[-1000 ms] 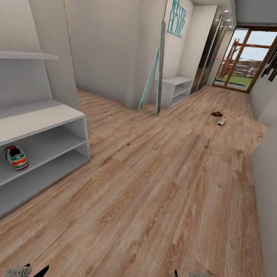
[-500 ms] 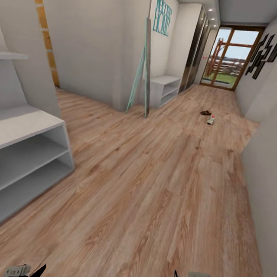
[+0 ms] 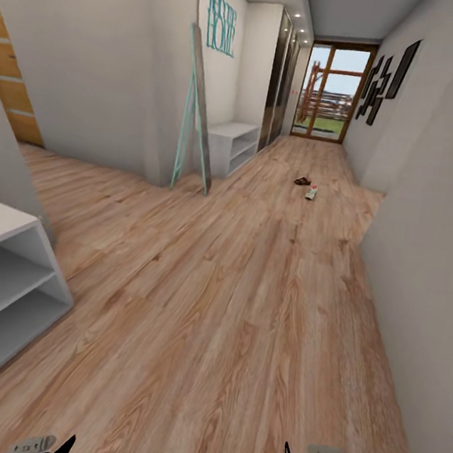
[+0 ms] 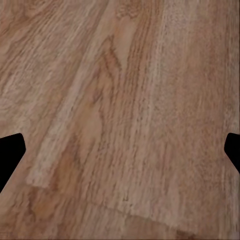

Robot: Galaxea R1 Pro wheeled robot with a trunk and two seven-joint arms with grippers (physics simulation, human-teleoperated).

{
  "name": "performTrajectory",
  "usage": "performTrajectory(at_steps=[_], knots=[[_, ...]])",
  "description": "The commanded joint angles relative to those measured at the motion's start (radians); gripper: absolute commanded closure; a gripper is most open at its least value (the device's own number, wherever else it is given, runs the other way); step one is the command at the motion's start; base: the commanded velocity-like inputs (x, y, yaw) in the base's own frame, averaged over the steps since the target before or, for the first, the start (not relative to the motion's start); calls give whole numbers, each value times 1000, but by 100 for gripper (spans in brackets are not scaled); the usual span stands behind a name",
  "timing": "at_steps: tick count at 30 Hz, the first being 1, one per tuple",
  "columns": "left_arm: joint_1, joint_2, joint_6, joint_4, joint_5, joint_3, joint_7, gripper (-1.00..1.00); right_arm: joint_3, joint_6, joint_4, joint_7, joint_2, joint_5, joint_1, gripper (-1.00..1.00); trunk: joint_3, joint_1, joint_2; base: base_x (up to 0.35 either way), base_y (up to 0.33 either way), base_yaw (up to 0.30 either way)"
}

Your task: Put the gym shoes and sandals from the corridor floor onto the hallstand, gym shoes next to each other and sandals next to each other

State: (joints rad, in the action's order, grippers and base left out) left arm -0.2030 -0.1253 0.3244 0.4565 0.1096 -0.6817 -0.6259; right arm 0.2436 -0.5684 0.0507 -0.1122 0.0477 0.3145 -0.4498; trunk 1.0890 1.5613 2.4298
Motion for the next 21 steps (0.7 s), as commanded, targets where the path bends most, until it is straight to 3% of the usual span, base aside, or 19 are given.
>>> performTrajectory(at_steps=[1,12,21], knots=[[-1,5,10,-3,11,-8,-5,-100,5,-2,-2,-6,0,11,-1,-100,0,0,0,338,0,-289],[-1,11,32,-7,10,-12,8,-100,5,-2,-2,-6,0,11,-1,-100,-9,0,0,338,0,-282],[-1,11,34,-7,11,-10,84,-100,5,-2,-2,-7,0,11,0,-100,-18,0,0,338,0,-226]])
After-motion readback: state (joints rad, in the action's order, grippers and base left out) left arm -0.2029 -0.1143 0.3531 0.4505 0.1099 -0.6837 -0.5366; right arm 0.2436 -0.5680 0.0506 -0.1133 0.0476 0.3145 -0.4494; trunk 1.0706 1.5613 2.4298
